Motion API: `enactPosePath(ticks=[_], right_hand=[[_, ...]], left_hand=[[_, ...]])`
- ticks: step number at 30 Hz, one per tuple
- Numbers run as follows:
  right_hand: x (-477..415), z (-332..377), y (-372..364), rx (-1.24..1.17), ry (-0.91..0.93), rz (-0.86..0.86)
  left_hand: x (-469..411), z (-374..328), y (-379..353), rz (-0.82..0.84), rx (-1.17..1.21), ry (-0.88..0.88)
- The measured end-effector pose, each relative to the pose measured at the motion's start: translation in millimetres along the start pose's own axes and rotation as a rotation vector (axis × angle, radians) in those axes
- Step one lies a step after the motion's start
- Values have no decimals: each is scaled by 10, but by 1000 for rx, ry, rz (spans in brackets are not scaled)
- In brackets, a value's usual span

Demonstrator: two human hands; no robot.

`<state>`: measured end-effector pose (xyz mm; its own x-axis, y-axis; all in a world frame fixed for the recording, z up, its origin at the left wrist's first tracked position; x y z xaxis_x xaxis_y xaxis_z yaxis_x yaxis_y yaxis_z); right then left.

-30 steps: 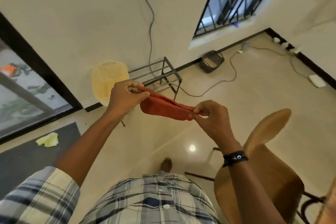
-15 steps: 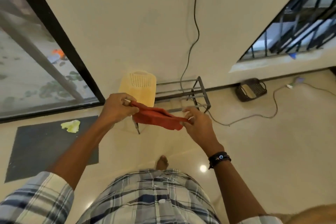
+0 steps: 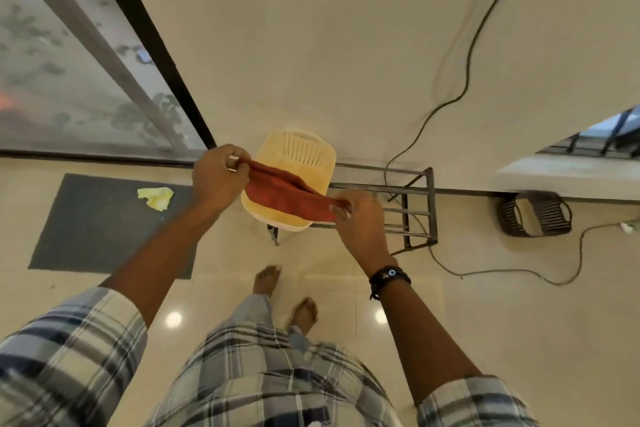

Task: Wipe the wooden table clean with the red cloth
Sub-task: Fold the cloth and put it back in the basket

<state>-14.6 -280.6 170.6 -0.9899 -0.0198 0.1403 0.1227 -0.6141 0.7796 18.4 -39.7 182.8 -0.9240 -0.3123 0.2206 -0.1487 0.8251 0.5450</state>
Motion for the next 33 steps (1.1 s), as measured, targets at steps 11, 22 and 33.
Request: enactPosePath(ticks=[11, 22, 33], right_hand=[[-1208, -690, -1187, 72, -119, 183], [-1701, -900, -1512, 265, 38, 94], [-1505, -994, -2414, 902, 194, 783]], left_hand=[[-1272, 1054, -847, 122, -340, -37], [-1754, 1448, -1266, 220, -531, -356], [-1558, 1954, -1900, 1151, -1411, -439]])
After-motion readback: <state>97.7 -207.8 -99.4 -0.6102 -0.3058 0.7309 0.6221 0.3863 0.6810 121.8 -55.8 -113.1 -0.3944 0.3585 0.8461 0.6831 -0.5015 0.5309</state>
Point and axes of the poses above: each hand's wrist, its own x-axis away from the middle knuckle, its own y-axis out of the back of the hand, z = x × y, the point moved 2 cm from there along -x, towards the middle knuckle, and after that the axes turned 3 degrees about x, right-handed, at the moved point
